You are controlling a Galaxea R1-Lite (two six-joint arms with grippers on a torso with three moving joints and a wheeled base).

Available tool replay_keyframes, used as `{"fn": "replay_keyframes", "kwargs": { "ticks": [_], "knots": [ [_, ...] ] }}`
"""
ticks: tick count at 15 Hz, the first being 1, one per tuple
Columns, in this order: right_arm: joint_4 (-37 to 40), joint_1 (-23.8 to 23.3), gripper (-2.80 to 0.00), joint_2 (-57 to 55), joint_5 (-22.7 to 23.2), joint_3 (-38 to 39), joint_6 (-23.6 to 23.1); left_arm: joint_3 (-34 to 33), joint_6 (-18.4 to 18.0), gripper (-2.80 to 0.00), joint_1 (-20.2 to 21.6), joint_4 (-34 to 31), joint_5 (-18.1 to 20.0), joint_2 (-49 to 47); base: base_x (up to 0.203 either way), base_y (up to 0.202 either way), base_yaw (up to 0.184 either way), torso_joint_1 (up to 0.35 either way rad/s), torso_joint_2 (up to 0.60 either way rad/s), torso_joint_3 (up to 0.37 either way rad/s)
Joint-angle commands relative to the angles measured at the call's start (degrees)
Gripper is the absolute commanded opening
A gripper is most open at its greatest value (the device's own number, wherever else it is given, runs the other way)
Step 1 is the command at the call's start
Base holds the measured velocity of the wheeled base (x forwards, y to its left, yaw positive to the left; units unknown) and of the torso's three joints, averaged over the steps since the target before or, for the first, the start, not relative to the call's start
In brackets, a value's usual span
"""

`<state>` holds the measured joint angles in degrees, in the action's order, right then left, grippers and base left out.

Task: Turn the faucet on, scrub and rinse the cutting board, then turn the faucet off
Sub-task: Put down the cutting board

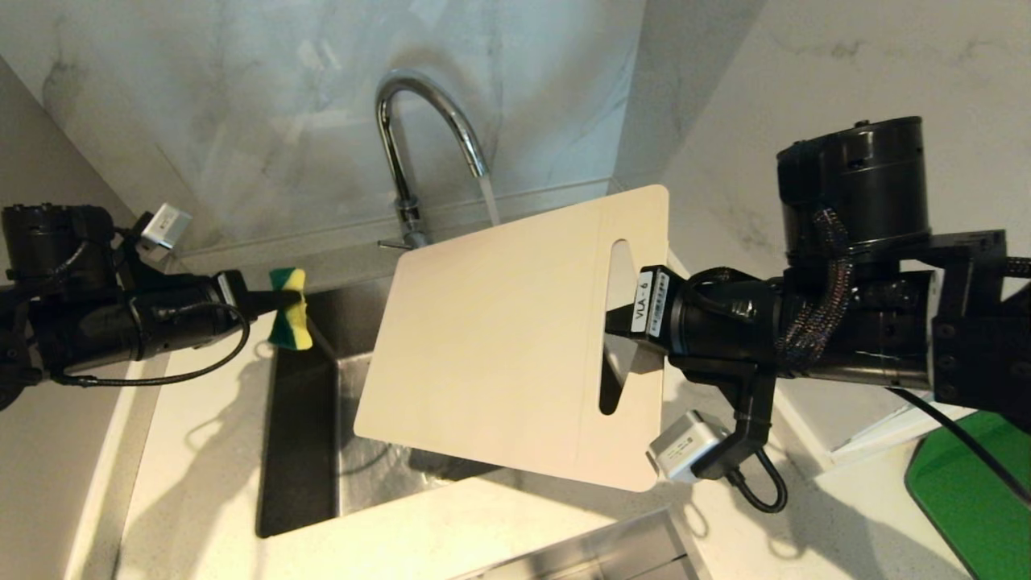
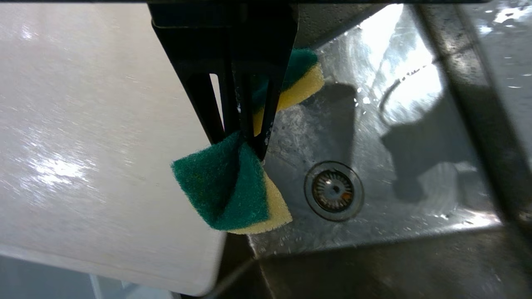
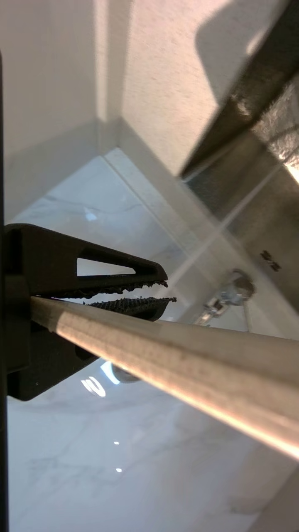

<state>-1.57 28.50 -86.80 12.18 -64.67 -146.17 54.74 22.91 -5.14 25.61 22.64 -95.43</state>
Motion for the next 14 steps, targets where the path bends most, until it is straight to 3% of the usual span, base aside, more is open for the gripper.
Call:
{"fn": "replay_keyframes", "kwargs": {
  "ticks": [1,6,12,14],
  "knots": [
    [0.0,0.0,-2.8,4.2,0.1,1.9,-0.7,1.4,0.3,-2.8,1.6,-0.2,0.2,0.3,0.0,0.0,0.0,0.0,0.0,0.0],
    [0.0,-0.3,-2.8,14.1,-0.5,8.3,4.5,2.6,0.9,-2.8,2.6,-1.5,1.8,0.2,0.0,0.0,0.0,0.0,0.0,0.0],
    [-0.1,-4.5,-2.8,27.7,-1.8,16.5,11.9,3.0,1.1,-2.8,2.9,-1.6,1.7,0.4,0.0,0.0,0.0,0.0,0.0,0.0],
    [-0.1,-6.0,-2.8,32.6,-4.0,19.1,18.3,3.1,1.1,-2.8,2.9,-1.6,1.7,0.5,0.0,0.0,0.0,0.0,0.0,0.0]
  ]
}}
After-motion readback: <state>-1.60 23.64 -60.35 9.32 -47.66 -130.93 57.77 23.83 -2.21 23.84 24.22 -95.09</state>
